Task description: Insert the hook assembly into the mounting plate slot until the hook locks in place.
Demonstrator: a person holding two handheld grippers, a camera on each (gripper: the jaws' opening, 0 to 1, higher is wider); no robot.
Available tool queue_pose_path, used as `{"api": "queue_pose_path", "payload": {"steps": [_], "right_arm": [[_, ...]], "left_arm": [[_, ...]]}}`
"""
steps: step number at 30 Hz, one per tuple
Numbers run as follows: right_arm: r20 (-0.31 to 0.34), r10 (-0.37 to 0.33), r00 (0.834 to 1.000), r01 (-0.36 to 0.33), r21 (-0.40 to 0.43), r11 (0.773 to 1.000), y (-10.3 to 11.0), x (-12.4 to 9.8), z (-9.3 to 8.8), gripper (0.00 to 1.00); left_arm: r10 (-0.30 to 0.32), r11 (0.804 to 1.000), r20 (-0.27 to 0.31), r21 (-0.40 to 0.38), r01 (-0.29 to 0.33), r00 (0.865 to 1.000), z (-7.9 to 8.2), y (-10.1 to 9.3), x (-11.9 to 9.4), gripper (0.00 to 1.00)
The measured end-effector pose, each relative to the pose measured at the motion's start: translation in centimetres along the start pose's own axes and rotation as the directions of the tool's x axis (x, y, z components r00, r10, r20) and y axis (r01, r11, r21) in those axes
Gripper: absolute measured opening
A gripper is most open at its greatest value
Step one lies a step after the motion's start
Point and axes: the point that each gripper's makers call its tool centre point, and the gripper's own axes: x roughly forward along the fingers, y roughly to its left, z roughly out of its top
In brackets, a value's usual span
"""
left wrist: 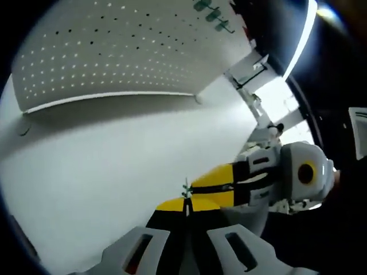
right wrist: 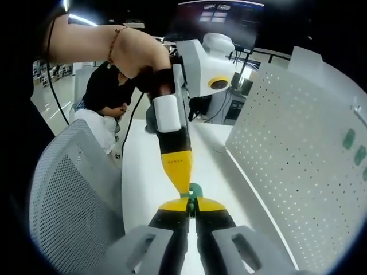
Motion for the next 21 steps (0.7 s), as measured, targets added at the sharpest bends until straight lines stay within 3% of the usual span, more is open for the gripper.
{"api": "queue_pose_path", "payload": {"steps": [5,12,15,21], "right_arm": [[0.008,-0.004,1.000,0.004,0.004,1.000,-0.1,0.0,0.3,0.00],[0.014,-0.004,1.000,0.004,-0.002,1.000,0.0,-0.2,0.5,0.00],[0.015,-0.011,1.000,0.011,-0.007,1.000,0.0,-0.3,0.6,0.00],[0.022,-0.030,0.999,0.030,0.005,1.000,-0.5,-0.6,0.9,0.00]], "left_arm": [[0.008,0.999,0.013,0.035,-0.008,1.000,0.1,-0.1,-0.4,0.02],[0.016,0.986,0.038,0.167,-0.022,0.999,0.1,-0.3,-0.6,0.02],[0.050,0.957,0.087,0.281,-0.073,0.995,0.9,0.0,-1.0,0.03],[0.067,0.934,0.153,0.339,-0.116,0.986,1.8,0.0,-1.6,0.03]]}}
